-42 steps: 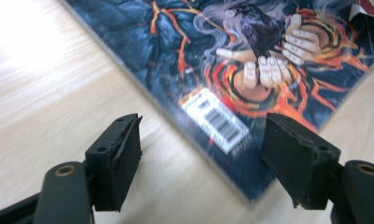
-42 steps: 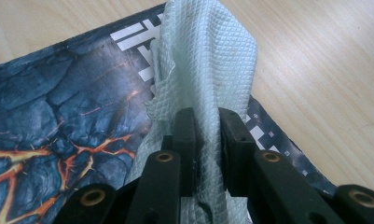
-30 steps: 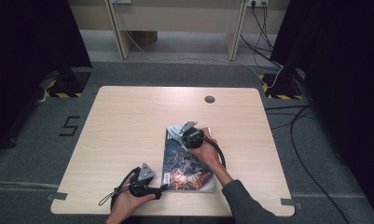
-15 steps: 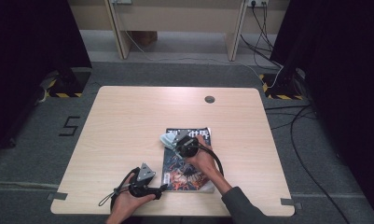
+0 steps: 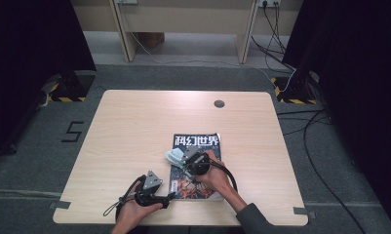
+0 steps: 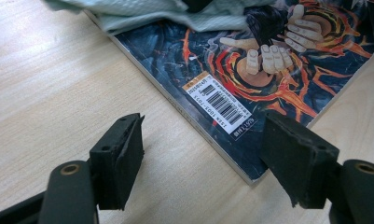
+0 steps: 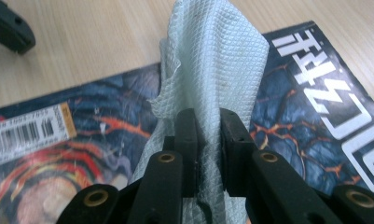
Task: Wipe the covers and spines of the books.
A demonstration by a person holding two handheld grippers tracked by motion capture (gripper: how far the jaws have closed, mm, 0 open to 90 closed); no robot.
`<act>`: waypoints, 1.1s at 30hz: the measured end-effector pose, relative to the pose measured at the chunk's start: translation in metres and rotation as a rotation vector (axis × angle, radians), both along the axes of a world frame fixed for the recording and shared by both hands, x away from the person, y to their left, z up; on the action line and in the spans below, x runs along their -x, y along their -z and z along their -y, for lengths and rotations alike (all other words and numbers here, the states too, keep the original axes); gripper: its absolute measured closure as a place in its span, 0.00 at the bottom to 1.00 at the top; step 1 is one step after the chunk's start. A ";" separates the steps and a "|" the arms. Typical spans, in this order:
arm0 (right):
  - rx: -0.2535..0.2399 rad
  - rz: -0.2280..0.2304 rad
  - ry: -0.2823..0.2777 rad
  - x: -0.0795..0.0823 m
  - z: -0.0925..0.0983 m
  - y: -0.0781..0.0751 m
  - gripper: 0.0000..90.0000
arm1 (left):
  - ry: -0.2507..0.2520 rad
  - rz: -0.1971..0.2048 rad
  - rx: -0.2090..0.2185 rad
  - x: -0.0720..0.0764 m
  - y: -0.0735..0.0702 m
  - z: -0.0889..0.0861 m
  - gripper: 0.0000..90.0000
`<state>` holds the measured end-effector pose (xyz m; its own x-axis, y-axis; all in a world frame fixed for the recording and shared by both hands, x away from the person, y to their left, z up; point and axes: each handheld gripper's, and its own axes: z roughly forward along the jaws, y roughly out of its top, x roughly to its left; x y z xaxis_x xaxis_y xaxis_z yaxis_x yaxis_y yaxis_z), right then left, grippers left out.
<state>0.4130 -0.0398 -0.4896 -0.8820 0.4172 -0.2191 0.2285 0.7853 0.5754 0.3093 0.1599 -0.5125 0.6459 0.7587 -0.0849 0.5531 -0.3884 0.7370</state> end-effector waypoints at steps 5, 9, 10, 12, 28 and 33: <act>0.015 0.013 0.075 -0.006 0.028 -0.001 0.89 | -0.002 0.014 -0.008 0.001 0.000 0.001 0.32; -0.003 0.020 0.226 -0.015 0.078 -0.001 0.89 | -0.003 0.016 -0.018 0.001 -0.001 0.003 0.32; -0.003 0.020 0.226 -0.015 0.078 -0.001 0.89 | -0.005 0.018 -0.018 0.001 -0.001 0.004 0.32; -0.004 0.025 0.256 -0.021 0.088 -0.001 0.89 | -0.008 0.029 -0.018 -0.001 0.000 0.009 0.32; 0.013 0.030 0.245 -0.017 0.072 0.000 0.89 | -0.014 0.030 -0.014 -0.004 0.000 0.015 0.32; -0.001 0.013 0.116 0.006 0.035 0.000 0.89 | -0.018 0.037 -0.014 -0.003 0.000 0.014 0.32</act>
